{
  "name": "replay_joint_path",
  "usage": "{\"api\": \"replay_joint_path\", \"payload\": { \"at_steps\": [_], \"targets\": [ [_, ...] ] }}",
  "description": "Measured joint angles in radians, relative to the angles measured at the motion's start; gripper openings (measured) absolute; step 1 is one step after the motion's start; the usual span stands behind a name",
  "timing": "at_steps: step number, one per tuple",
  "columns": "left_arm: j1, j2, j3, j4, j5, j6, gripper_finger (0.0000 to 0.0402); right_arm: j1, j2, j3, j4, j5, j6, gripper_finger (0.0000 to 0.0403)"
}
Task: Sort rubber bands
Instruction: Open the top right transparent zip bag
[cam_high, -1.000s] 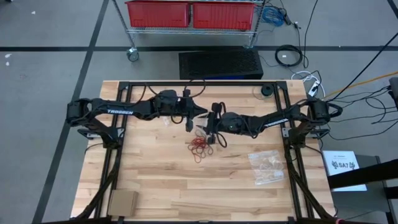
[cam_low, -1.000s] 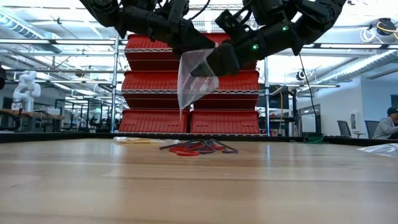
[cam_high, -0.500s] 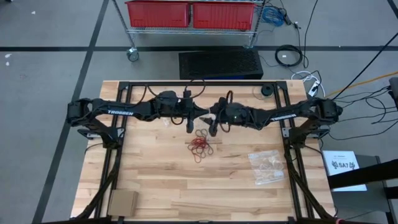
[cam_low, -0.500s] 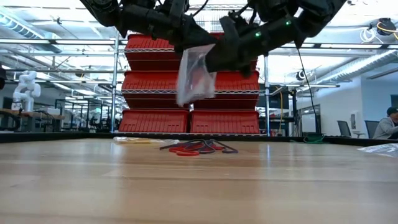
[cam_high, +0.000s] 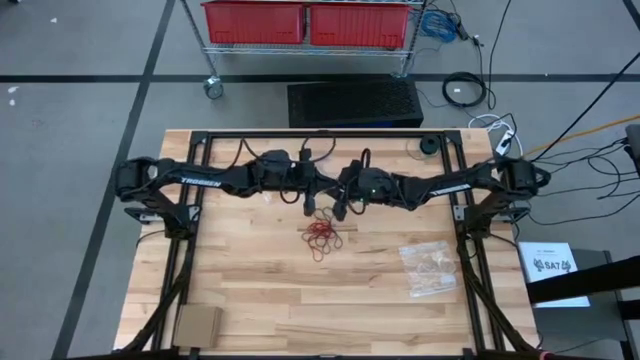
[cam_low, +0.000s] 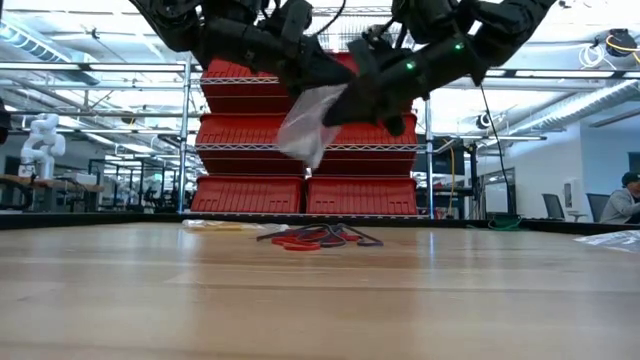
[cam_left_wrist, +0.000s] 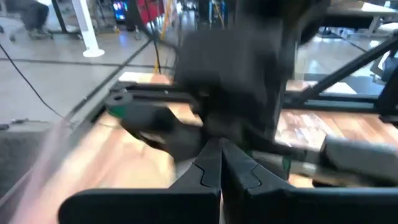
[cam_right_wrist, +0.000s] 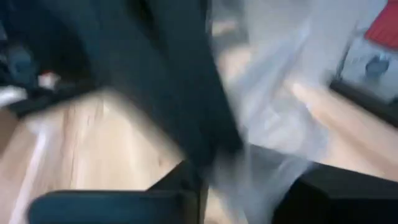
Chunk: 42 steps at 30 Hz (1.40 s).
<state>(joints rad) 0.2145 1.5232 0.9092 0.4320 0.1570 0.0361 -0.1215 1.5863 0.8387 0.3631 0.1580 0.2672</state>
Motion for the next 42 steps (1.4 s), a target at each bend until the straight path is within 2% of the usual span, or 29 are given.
{"api": "replay_joint_path", "payload": {
  "at_steps": [6,11,15,21,25,35,38,42],
  "targets": [
    [0.005,-0.019,0.000,-0.018,-0.008,0.031,0.0000,0.001,-0.094,0.000,-0.165,-0.035,-0.028,0.0003],
    [0.020,-0.021,0.000,-0.040,-0.002,0.032,0.0000,-0.002,-0.195,0.000,-0.262,-0.084,-0.045,0.0001],
    [0.021,-0.022,0.000,-0.048,0.048,0.046,0.0000,-0.009,-0.258,0.000,-0.294,-0.137,-0.066,0.0000],
    [0.021,-0.022,0.009,-0.052,0.054,0.068,0.0000,-0.010,-0.272,0.000,-0.312,-0.125,-0.035,0.0002],
    [0.021,-0.022,0.015,-0.053,0.053,0.077,0.0000,-0.010,-0.271,0.000,-0.332,-0.104,-0.014,0.0034],
    [0.021,-0.022,0.015,-0.052,0.052,0.082,0.0000,-0.010,-0.281,0.000,-0.340,-0.104,0.038,0.0172],
    [0.021,-0.022,0.015,-0.049,0.052,0.084,0.0000,-0.010,-0.281,0.000,-0.367,-0.103,0.022,0.0193],
    [0.021,-0.022,0.016,-0.049,0.051,0.085,0.0000,-0.010,-0.307,0.000,-0.415,-0.101,-0.021,0.0192]
  ]
}}
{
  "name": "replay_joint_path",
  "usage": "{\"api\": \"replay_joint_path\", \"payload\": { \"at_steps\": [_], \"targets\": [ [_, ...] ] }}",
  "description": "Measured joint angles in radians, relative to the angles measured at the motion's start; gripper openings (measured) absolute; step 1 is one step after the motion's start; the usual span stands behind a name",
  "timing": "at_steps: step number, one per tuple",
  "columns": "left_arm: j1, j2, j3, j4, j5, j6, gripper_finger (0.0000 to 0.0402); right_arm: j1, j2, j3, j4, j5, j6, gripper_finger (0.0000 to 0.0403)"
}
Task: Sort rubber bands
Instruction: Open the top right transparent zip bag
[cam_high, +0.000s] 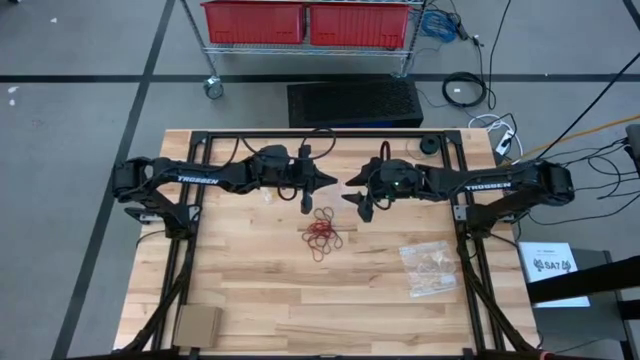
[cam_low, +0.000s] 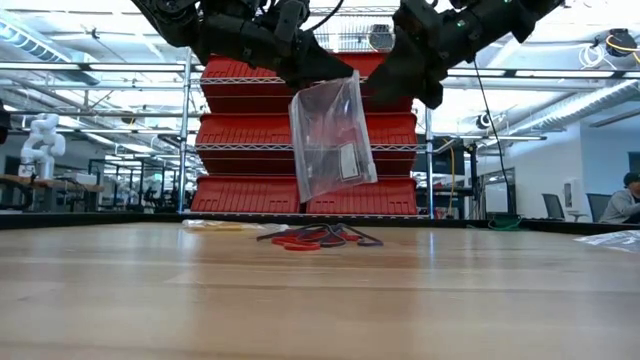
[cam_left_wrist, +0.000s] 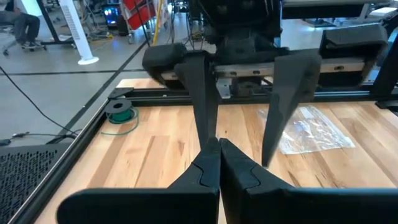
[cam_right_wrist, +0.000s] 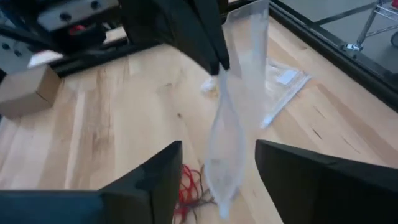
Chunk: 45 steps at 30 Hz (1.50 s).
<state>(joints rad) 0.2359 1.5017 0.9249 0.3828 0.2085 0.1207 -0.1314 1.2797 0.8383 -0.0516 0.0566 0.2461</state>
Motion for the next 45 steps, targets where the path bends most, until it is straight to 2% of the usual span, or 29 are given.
{"api": "replay_joint_path", "payload": {
  "at_steps": [5,12,17,20,25,29,36,45],
  "targets": [
    [0.000,0.000,0.001,0.003,0.000,0.000,0.0000,-0.002,-0.031,0.000,-0.055,0.076,-0.032,0.0174],
    [0.000,-0.001,0.026,-0.003,0.000,0.000,0.0000,-0.020,0.065,0.000,-0.007,0.071,-0.067,0.0169],
    [0.000,-0.001,0.028,-0.007,0.000,0.000,0.0000,-0.033,0.119,0.000,0.105,0.070,-0.112,0.0164],
    [0.000,-0.001,0.028,-0.008,0.000,0.000,0.0000,-0.038,0.126,0.000,0.111,0.069,-0.118,0.0133],
    [0.006,-0.001,0.028,-0.008,0.004,0.022,0.0000,-0.038,0.104,-0.001,0.098,0.075,-0.140,0.0020],
    [0.019,-0.001,0.028,-0.021,0.019,0.026,0.0002,-0.038,0.048,0.011,0.028,0.073,-0.138,0.0006],
    [0.034,-0.001,0.028,-0.062,0.089,0.052,0.0052,-0.038,-0.020,0.081,-0.145,0.068,-0.150,0.0001],
    [0.038,-0.001,0.027,-0.062,0.087,0.050,0.0127,-0.038,-0.021,0.180,-0.304,0.041,-0.169,0.0000]
  ]
}}
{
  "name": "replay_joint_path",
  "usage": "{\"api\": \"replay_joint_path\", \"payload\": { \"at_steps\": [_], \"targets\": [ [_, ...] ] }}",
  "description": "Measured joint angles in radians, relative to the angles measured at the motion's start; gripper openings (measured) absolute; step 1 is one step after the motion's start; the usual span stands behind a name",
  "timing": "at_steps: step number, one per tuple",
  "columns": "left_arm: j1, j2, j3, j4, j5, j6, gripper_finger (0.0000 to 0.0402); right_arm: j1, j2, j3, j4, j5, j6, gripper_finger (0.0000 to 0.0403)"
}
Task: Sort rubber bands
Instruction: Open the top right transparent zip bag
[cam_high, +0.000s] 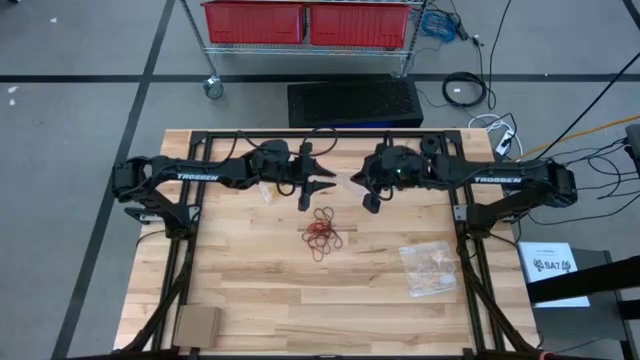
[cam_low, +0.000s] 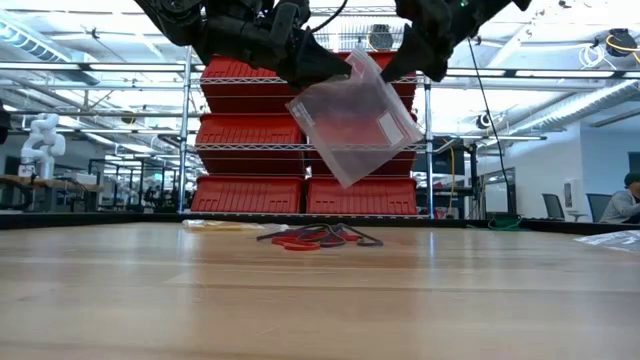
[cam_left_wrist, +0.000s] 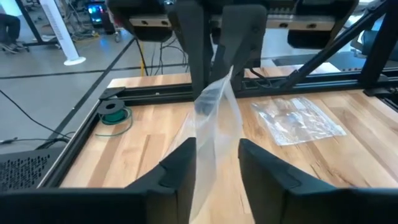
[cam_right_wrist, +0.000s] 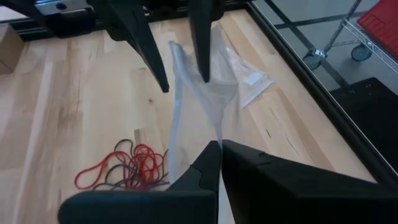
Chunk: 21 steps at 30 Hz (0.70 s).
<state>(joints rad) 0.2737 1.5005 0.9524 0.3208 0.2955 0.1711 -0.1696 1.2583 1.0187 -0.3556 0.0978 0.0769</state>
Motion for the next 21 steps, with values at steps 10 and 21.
{"api": "replay_joint_path", "payload": {
  "at_steps": [10,21],
  "targets": [
    [0.000,0.000,0.039,-0.018,0.000,-0.001,0.0143,-0.008,0.024,0.006,-0.029,-0.053,0.001,0.0000],
    [0.000,0.000,0.071,-0.134,0.027,0.011,0.0144,-0.035,0.029,0.006,-0.051,-0.161,0.013,0.0000]
  ]
}}
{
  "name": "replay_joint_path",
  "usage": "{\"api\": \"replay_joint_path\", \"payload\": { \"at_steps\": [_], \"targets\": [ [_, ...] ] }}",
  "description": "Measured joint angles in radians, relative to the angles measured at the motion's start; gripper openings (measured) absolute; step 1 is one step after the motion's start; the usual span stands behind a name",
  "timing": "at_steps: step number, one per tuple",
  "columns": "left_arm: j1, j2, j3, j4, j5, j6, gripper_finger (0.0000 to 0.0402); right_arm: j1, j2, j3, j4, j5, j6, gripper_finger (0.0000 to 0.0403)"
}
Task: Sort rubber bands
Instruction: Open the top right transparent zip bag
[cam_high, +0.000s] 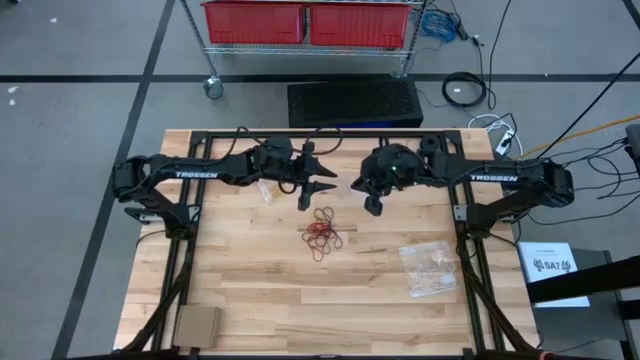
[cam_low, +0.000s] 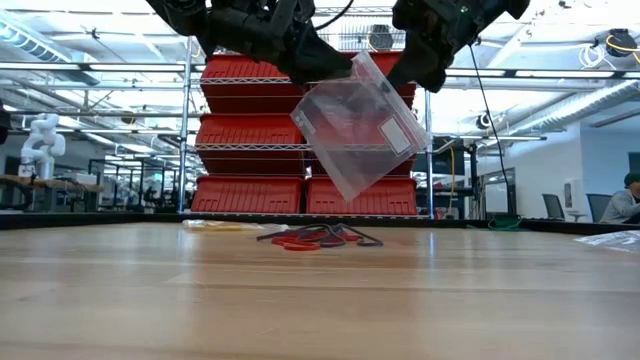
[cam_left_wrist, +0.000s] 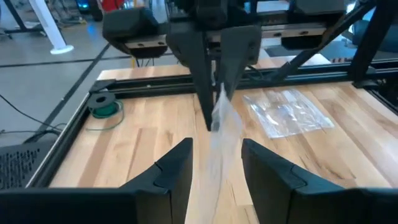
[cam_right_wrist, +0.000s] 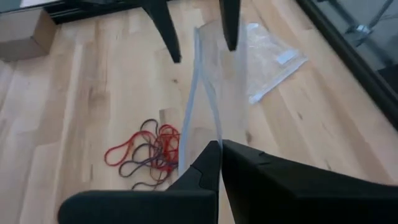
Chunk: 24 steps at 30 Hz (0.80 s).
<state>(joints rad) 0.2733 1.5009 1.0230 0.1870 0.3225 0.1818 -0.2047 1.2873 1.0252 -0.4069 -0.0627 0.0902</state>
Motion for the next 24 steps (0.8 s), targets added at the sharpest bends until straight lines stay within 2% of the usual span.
{"api": "replay_joint_path", "payload": {
  "at_steps": [7,15,24],
  "targets": [
    [0.000,0.000,0.001,-0.072,0.023,0.009,0.0144,-0.032,0.002,0.000,-0.016,-0.097,0.003,0.0000],
    [0.000,0.000,0.001,-0.056,0.037,0.013,0.0144,-0.032,0.003,0.000,-0.041,-0.126,0.003,0.0000],
    [0.000,0.062,0.042,-0.048,0.053,0.009,0.0144,-0.032,0.003,0.000,-0.045,-0.122,0.002,0.0000]
  ]
}}
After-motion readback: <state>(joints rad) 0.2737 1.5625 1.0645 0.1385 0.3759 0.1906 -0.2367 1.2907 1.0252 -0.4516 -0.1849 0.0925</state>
